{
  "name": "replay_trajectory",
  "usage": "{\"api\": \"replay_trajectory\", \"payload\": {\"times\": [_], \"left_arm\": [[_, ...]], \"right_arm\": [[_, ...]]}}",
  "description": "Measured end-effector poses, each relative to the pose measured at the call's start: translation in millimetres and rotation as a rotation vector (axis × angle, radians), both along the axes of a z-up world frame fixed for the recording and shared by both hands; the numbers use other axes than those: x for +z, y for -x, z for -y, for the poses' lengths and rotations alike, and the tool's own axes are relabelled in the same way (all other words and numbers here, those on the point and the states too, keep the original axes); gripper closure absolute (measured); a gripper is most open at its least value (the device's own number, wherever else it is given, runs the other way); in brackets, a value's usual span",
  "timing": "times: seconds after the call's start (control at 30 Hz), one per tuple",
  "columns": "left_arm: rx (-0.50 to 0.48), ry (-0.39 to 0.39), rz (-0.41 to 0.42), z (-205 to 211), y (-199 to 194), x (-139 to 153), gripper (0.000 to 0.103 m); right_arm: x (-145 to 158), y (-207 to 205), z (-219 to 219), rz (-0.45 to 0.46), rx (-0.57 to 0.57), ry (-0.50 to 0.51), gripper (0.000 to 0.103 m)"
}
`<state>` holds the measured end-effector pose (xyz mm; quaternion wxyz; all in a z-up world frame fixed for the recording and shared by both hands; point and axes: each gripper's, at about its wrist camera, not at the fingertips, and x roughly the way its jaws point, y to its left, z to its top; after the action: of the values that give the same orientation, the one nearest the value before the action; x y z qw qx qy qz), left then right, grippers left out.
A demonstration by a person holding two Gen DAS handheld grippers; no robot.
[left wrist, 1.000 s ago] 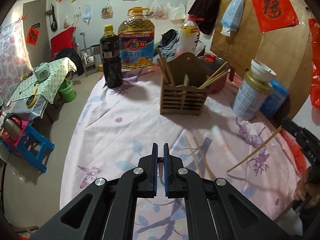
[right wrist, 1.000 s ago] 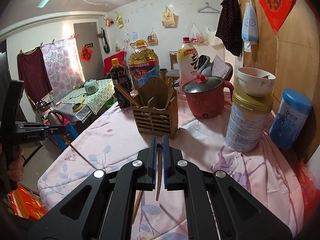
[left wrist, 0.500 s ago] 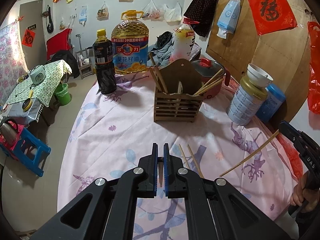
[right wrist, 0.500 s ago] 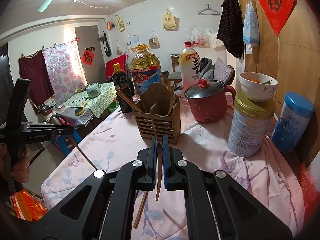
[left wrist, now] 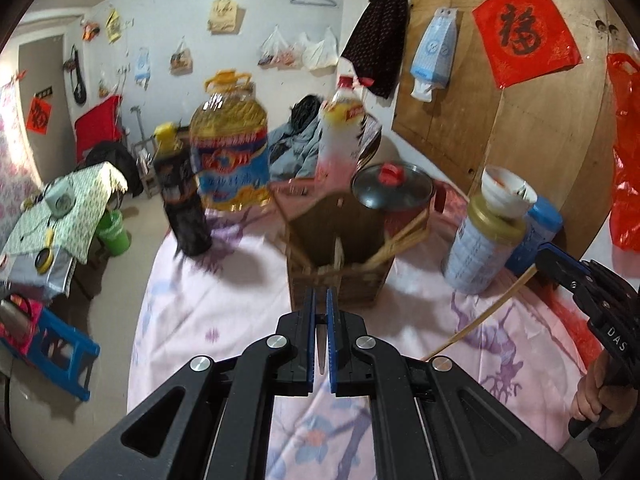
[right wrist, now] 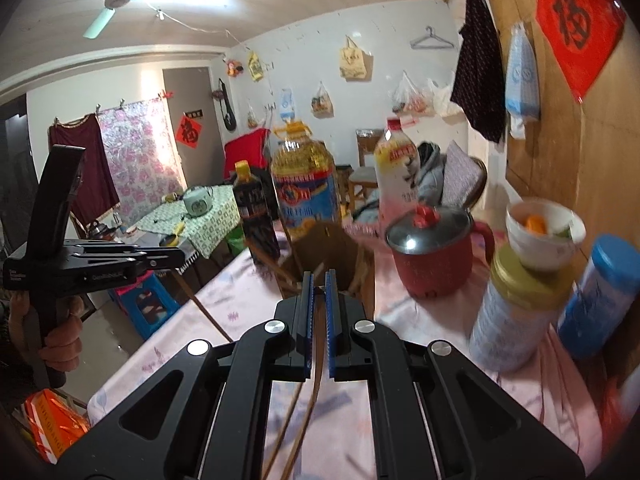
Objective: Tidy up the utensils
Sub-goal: 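Carry the left tool's chopstick to the holder while the right tool carries its own, then insert the chopstick into the holder and open the left tool while the right tool releases its own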
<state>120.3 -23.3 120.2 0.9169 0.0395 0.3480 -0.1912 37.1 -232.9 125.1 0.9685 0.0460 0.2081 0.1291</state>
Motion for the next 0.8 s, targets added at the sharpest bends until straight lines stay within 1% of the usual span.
{"api": "replay_trajectory", "payload": {"times": [0.17, 0.3, 0.4, 0.47, 0.6, 0.7, 0.8], "left_arm": [[-0.021, 0.027, 0.048, 13, -31, 29, 0.097], [-0.03, 0.03, 0.094, 25, -57, 48, 0.097], [-0.022, 0.039, 0.116, 32, -77, 56, 0.097], [-0.015, 0.051, 0.116, 34, -90, 58, 0.097], [0.014, 0.046, 0.102, 38, -114, 47, 0.097], [0.03, 0.041, 0.045, 41, -130, 24, 0.097], [0.047, 0.028, 0.003, 42, -137, 2, 0.097]], "right_arm": [[24, -30, -2, 0.052, 0.014, -0.007, 0.097], [43, -56, -4, 0.1, 0.019, -0.013, 0.097], [49, -78, -3, 0.117, 0.014, -0.014, 0.097], [49, -93, -3, 0.117, 0.009, -0.018, 0.097], [38, -115, -5, 0.104, -0.001, -0.015, 0.097], [27, -131, -7, 0.09, -0.009, -0.015, 0.097], [18, -144, -10, 0.085, -0.021, -0.015, 0.097]]}}
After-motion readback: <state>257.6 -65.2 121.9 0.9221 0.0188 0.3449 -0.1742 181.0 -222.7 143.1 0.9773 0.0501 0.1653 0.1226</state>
